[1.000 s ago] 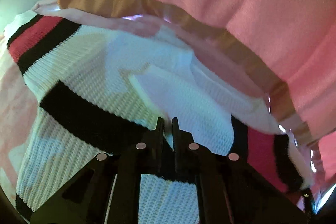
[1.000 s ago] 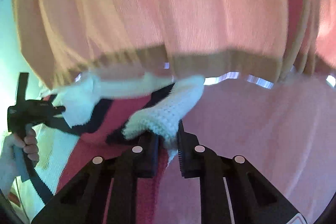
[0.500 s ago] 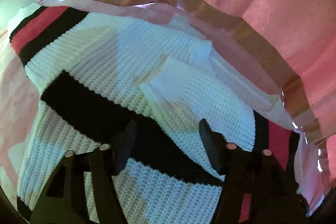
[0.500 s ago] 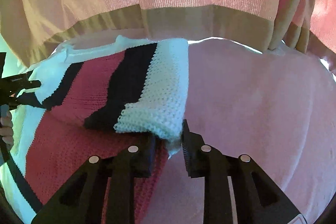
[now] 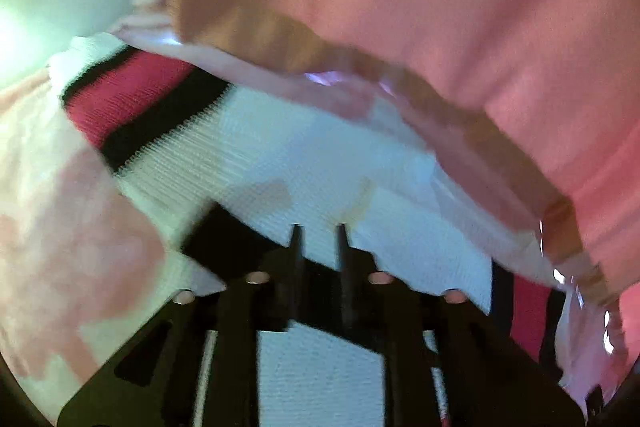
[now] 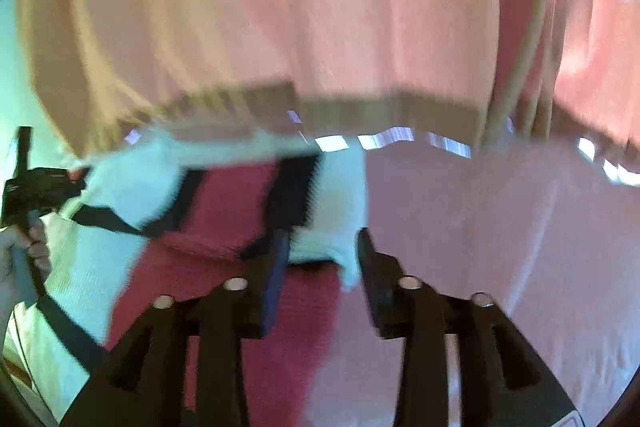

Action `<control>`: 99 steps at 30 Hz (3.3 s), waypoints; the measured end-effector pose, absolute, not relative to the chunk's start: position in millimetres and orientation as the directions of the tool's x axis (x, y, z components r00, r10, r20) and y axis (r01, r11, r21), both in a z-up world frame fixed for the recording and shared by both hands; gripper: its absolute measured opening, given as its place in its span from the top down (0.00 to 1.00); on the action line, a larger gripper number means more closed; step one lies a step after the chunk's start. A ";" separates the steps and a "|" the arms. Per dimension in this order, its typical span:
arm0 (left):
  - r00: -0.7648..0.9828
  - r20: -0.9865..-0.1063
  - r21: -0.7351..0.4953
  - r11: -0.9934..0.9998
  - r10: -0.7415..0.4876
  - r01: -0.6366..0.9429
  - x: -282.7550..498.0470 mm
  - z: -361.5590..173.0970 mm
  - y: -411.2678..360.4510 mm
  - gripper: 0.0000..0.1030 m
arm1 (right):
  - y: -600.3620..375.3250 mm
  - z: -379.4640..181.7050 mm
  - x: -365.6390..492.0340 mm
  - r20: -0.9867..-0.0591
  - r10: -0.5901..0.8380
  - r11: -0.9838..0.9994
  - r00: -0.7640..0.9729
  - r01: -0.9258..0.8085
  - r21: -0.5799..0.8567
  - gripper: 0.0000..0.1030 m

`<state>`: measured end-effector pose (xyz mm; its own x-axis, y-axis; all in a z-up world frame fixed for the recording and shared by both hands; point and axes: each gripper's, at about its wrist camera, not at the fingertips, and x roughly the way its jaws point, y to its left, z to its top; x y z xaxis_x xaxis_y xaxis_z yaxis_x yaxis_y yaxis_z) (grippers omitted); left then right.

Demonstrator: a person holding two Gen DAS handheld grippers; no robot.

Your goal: Fold small clothes

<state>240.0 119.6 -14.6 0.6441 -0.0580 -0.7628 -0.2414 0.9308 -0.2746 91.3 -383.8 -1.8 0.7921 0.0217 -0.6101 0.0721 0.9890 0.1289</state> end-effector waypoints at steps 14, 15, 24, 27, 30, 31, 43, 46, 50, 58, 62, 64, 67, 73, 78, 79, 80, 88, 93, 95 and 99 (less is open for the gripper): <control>0.517 -0.817 -0.194 0.722 0.255 -0.664 307.1 -38.7 373.8 0.38 | -246.4 -36.0 16.8 -0.539 0.282 0.956 0.793 -0.279 0.089 0.45; 0.501 -0.826 -0.196 0.701 0.258 -0.686 315.9 -46.0 385.5 0.38 | -242.1 -43.7 18.2 -0.555 0.283 0.955 0.783 -0.284 0.086 0.45; 0.527 -0.797 -0.178 0.720 0.294 -0.671 349.3 -52.4 394.7 0.91 | -236.4 -68.1 32.7 -0.611 0.270 0.958 0.744 -0.268 0.098 0.45; 0.563 -0.764 -0.179 0.734 0.315 -0.655 346.4 -32.2 378.4 0.92 | -241.4 -66.2 33.3 -0.604 0.260 0.963 0.753 -0.248 0.106 0.45; 0.662 -0.685 -0.192 0.802 0.304 -0.566 338.0 14.7 328.0 0.93 | -247.7 -57.7 31.5 -0.584 0.263 0.964 0.768 -0.240 0.119 0.45; 0.698 -0.655 -0.192 0.829 0.291 -0.526 333.9 33.2 303.3 0.93 | -249.9 -53.3 30.1 -0.574 0.261 0.964 0.777 -0.236 0.118 0.45; 0.704 -0.657 -0.178 0.963 -0.270 0.203 263.3 81.4 -108.9 0.65 | -284.0 -7.3 10.2 -0.495 0.236 0.972 0.836 -0.196 0.132 0.37; 0.652 -0.726 -0.147 0.976 -0.218 0.161 256.4 39.2 -140.4 0.48 | -294.0 -11.2 11.8 -0.535 0.214 0.977 0.817 -0.171 0.130 0.36; 0.640 -0.759 -0.099 0.992 -0.122 0.073 234.2 22.8 -113.8 0.46 | -312.5 -19.0 15.6 -0.577 0.207 0.977 0.790 -0.132 0.170 0.36; 0.619 -0.784 -0.201 0.961 -0.043 -0.188 245.9 15.2 23.5 0.31 | -324.1 -3.8 68.5 -0.597 0.200 0.974 0.777 -0.094 0.204 0.36; 0.562 -0.823 -0.250 0.943 -0.086 -0.222 259.7 -13.5 46.3 0.32 | -309.0 -0.9 128.3 -0.616 0.186 0.979 0.766 -0.092 0.181 0.36; 0.535 -0.837 -0.273 0.934 -0.112 -0.232 265.7 -25.4 49.3 0.43 | -303.1 -7.8 165.0 -0.634 0.199 0.971 0.747 -0.066 0.228 0.36; 0.513 -0.843 -0.317 0.920 -0.162 -0.232 274.1 -33.4 54.0 0.60 | -294.5 -22.7 211.6 -0.659 0.219 0.954 0.720 -0.018 0.298 0.36; 0.516 -0.841 -0.332 0.908 -0.163 -0.255 286.1 -39.4 62.8 0.84 | -282.9 -56.4 268.7 -0.691 0.268 0.916 0.672 0.045 0.398 0.93; 0.529 -0.837 -0.312 0.918 -0.143 -0.245 287.8 -38.1 58.1 0.87 | -308.4 -21.2 221.7 -0.530 0.239 0.887 0.814 0.039 0.460 0.94; 0.528 -0.835 -0.318 0.918 -0.153 -0.237 288.3 -38.5 56.7 0.87 | -315.8 -17.6 205.9 -0.505 0.219 0.884 0.835 0.050 0.465 0.94; 0.523 -0.836 -0.323 0.918 -0.164 -0.228 288.1 -39.8 53.8 0.87 | -322.6 -19.5 194.0 -0.502 0.188 0.887 0.844 0.072 0.455 0.93; 0.520 -0.845 -0.271 0.937 -0.123 -0.219 290.3 -40.3 39.9 0.84 | -352.1 -59.2 189.6 -0.650 0.162 0.899 0.743 0.160 0.407 0.59; 0.529 -0.838 -0.284 0.933 -0.130 -0.221 290.6 -35.3 44.6 0.86 | -366.1 -60.6 209.6 -0.665 0.155 0.893 0.730 0.185 0.411 0.94; 0.539 -0.835 -0.266 0.937 -0.107 -0.226 288.4 -33.0 45.3 0.86 | -366.6 -43.9 199.9 -0.605 0.148 0.891 0.783 0.160 0.425 0.94; 0.543 -0.838 -0.222 0.944 -0.055 -0.246 289.5 -34.5 45.7 0.86 | -361.8 -45.5 193.3 -0.613 0.100 0.939 0.784 0.129 0.318 0.94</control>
